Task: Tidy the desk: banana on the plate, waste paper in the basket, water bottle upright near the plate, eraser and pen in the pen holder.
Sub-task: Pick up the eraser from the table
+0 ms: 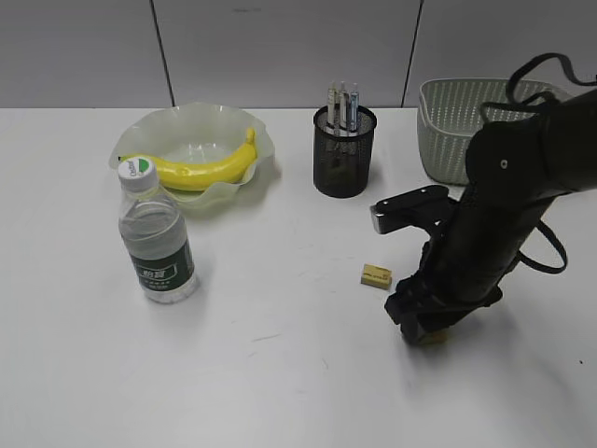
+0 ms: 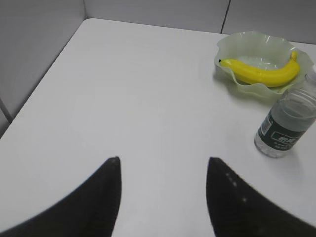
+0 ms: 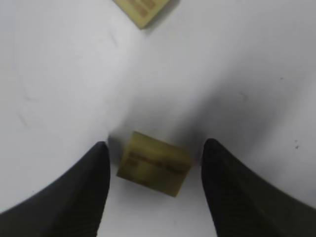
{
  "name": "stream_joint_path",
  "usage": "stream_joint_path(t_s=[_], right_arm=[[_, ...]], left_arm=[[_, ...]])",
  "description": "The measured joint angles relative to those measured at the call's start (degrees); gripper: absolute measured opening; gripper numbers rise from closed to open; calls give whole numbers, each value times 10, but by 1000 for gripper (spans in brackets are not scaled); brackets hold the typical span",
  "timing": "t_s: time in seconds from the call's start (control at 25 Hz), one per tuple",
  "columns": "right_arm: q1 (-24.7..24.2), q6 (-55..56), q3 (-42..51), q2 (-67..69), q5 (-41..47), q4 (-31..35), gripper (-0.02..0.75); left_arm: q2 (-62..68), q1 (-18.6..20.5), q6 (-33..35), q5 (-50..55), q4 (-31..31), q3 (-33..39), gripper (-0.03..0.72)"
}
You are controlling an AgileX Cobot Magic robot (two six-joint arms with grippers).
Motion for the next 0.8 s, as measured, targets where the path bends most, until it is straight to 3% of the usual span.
stream_joint_path(t_s=[0.2, 0.36, 0.56, 0.72, 0.8], right_arm=[[0, 1, -1, 10, -4, 10, 452], [0, 2, -1, 12, -4, 11, 324], [0, 2, -9, -11, -4, 10, 324], [0, 2, -79, -66, -27, -11, 320], [-4, 2, -161, -63, -44, -32, 320]], left_arm=[[0, 0, 0, 0, 0, 0, 414], [0, 0, 0, 0, 0, 0, 414], [0, 0, 0, 0, 0, 0, 414], [0, 0, 0, 0, 0, 0, 414], [0, 0, 0, 0, 0, 0, 414]])
